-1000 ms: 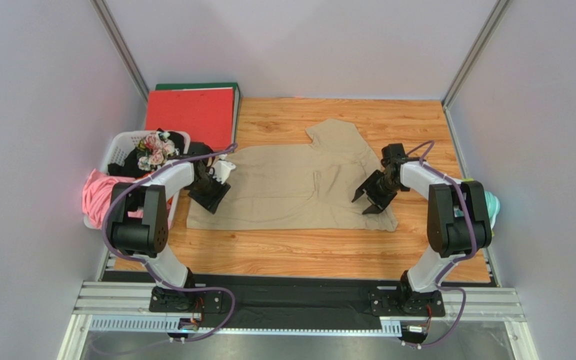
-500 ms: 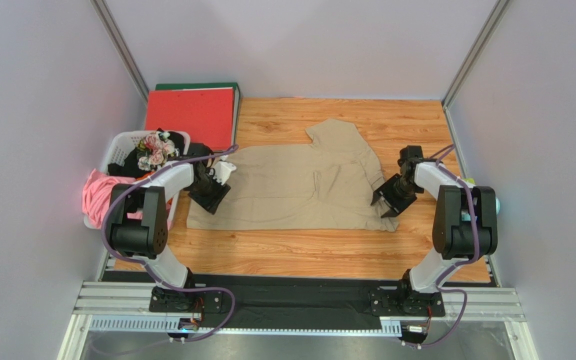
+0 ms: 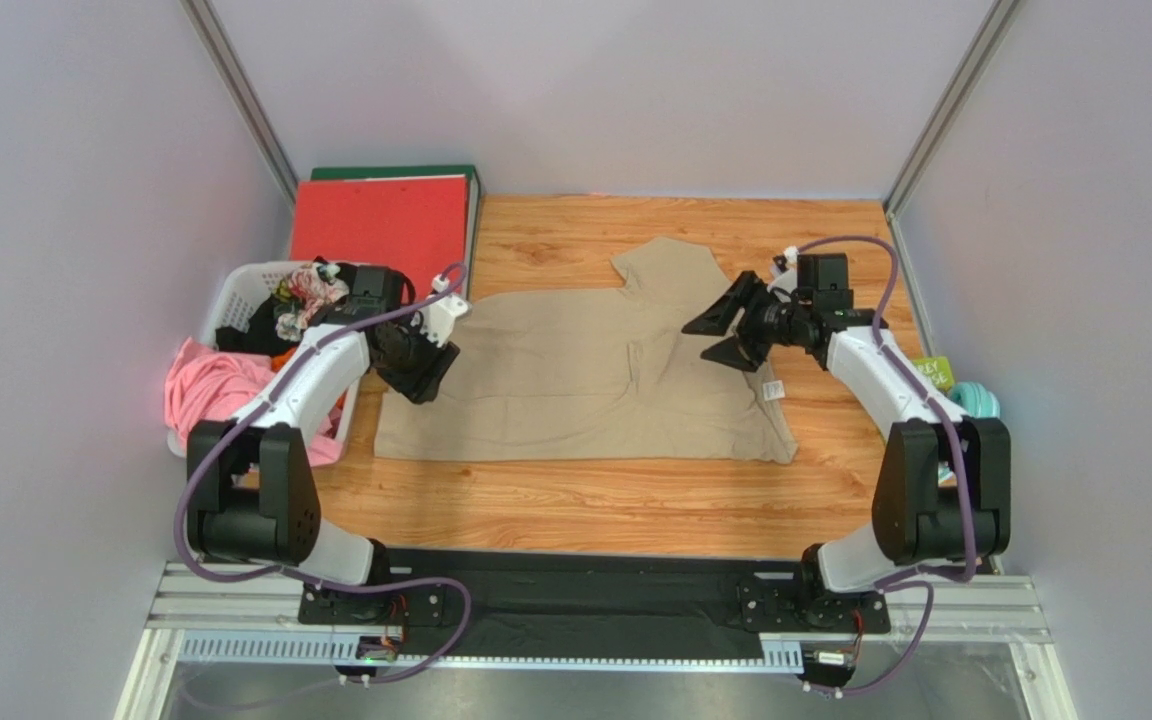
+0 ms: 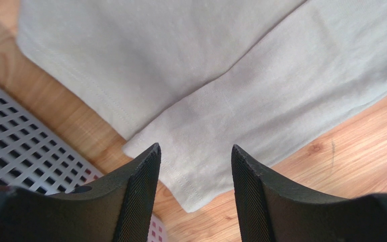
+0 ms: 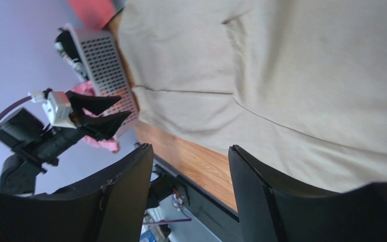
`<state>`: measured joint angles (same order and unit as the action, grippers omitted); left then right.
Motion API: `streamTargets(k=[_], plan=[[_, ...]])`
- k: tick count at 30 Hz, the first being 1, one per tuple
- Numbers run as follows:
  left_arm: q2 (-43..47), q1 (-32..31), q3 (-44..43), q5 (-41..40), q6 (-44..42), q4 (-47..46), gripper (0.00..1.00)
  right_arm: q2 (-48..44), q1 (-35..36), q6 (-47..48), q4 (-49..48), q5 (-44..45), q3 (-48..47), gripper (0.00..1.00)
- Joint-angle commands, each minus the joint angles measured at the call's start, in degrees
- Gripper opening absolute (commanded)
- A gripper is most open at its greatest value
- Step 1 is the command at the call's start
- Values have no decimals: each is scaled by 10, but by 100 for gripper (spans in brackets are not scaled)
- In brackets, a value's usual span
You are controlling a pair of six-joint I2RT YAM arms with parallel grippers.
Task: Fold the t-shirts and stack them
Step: Fold the tshirt
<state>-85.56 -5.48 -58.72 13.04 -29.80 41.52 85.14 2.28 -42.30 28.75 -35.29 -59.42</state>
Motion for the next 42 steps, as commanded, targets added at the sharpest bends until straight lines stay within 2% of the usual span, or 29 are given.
streamTargets(k=[1, 9, 15, 22, 27, 34, 39, 42], plan=[[34, 3, 2, 23, 0, 6, 61, 74, 2, -67, -197, -160, 49, 63], [-7, 3, 38, -16, -16, -22, 61, 213, 22, -33, -186, -100, 19, 62], [-48, 3, 42, -28, -14, -49, 60, 259, 17, -52, -185, -76, 11, 61], [-103, 3, 26, -61, -5, -57, 59, 262, -10, -63, -153, -30, 32, 61], [-90, 3, 28, -47, -9, -53, 59, 258, -42, -53, -120, -8, 34, 61], [-71, 3, 44, -32, -20, -45, 59, 236, -93, -10, -25, 22, 27, 61], [-58, 3, 52, 21, -26, -18, 59, 220, -115, 2, -6, 26, 41, 61], [-44, 3, 50, 71, -45, 30, 59, 216, -122, 9, 9, 27, 47, 60]])
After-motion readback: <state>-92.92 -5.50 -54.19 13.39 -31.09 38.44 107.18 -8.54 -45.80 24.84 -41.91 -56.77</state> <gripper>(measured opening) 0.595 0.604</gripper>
